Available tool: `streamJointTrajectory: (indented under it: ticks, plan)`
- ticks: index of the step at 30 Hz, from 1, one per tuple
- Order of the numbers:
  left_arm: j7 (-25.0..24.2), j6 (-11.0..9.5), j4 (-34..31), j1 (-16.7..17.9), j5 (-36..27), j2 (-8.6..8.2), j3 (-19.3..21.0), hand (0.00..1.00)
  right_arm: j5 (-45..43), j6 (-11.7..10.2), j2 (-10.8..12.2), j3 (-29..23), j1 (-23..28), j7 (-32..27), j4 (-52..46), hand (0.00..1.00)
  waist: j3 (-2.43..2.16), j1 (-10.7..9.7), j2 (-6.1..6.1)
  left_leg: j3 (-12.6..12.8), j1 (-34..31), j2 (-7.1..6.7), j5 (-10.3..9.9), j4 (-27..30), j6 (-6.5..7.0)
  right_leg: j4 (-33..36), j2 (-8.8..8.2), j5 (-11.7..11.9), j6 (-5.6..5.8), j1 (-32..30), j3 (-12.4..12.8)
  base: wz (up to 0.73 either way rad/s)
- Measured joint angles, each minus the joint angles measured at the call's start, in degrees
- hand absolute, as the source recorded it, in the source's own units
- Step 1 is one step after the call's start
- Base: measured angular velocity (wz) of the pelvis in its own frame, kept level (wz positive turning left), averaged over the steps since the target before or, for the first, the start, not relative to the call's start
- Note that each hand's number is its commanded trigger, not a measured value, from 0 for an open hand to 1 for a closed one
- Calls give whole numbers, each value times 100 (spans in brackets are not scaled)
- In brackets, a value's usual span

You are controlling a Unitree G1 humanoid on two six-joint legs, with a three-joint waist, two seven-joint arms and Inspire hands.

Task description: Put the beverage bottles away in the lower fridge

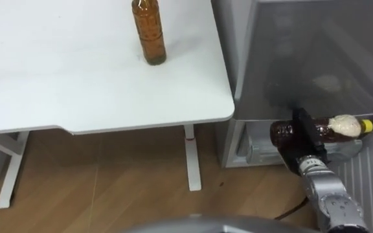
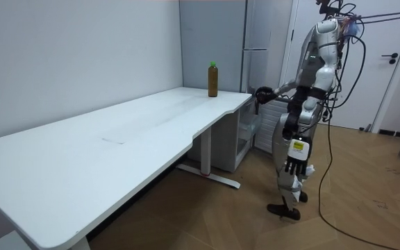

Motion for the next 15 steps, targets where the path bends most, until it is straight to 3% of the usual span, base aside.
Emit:
streamJointTrajectory:
  ticks: [5,12,14,15]
  plan:
    - [21,120,6,55,-1,-38,-9,0,172,-2,20,-109,-1,185,103,100,-7,-52,87,-251,-200,-19,-9,164,-4,30,-7,-22,-15,-58,-166,18]
    - [170,118,50,-33,-56,-35,-26,0,354,-72,7,-261,-405,469,789,100,-12,-21,101,-453,-808,-88,-11,576,1,793,-176,-334,-50,-746,-383,18]
    - [172,100,247,-344,-104,-13,-35,0,394,-70,16,-363,-767,737,1152,100,27,-21,70,-437,-1313,-97,-14,947,6,1357,-272,-479,-89,-1276,-387,14]
    - [173,75,318,-566,-123,5,-84,0,384,-69,26,-409,-1061,865,1367,100,95,-39,77,-401,-1599,-102,-29,1190,23,1716,-342,-584,-116,-1629,-350,5]
